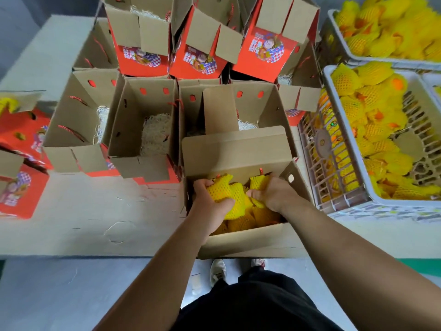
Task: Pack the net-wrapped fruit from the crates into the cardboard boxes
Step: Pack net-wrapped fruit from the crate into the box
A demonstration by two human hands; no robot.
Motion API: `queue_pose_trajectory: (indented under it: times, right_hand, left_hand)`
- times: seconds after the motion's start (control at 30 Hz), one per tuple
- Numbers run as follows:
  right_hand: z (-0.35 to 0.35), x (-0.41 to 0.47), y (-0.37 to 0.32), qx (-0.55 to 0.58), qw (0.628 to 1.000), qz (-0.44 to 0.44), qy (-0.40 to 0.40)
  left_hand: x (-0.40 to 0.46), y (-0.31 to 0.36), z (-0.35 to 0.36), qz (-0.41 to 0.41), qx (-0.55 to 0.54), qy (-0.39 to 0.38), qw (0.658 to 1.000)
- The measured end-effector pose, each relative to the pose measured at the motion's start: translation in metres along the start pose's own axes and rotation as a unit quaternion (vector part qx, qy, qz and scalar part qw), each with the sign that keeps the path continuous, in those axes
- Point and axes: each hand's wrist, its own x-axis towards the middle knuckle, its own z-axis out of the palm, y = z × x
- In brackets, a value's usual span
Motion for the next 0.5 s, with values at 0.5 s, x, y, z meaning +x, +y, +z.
queue_pose_trajectory:
  times: [0.5]
  right_hand:
    - [-0.002, -0.046, -0.018, 0.258, 0.954, -0.144, -0.043]
  left_hand:
    - [-0.012, 0.017, 0.004, -0.028, -0.031, -0.101, 0.994]
